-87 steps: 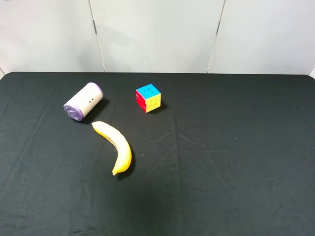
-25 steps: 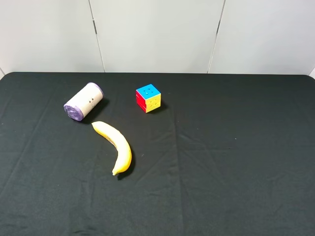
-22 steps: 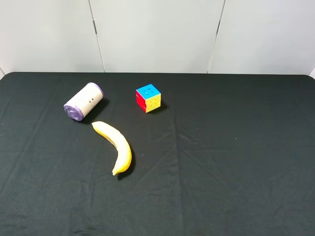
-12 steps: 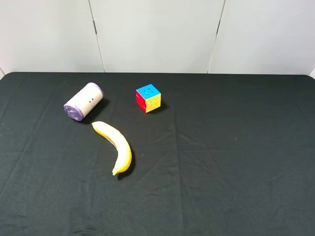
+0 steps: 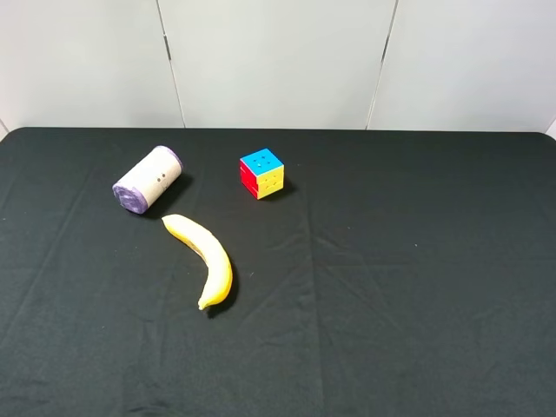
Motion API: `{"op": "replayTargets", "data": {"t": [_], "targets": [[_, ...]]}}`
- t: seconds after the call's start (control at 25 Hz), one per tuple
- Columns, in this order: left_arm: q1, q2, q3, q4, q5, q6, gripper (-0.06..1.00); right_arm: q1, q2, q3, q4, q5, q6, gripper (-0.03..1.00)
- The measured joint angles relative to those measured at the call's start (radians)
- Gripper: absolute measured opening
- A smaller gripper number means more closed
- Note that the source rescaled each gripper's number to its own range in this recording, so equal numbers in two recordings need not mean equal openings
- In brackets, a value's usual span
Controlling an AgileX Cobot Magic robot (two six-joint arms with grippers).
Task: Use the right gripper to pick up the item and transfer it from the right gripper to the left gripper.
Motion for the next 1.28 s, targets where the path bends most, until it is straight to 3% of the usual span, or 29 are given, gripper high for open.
{"op": "replayTargets", "data": {"t": [1.28], "targets": [[0.013, -0.013, 0.000, 0.004, 0.001, 0.000, 1.00, 0.000, 0.000, 0.000, 0.000, 0.000, 0.000, 1.00]]}}
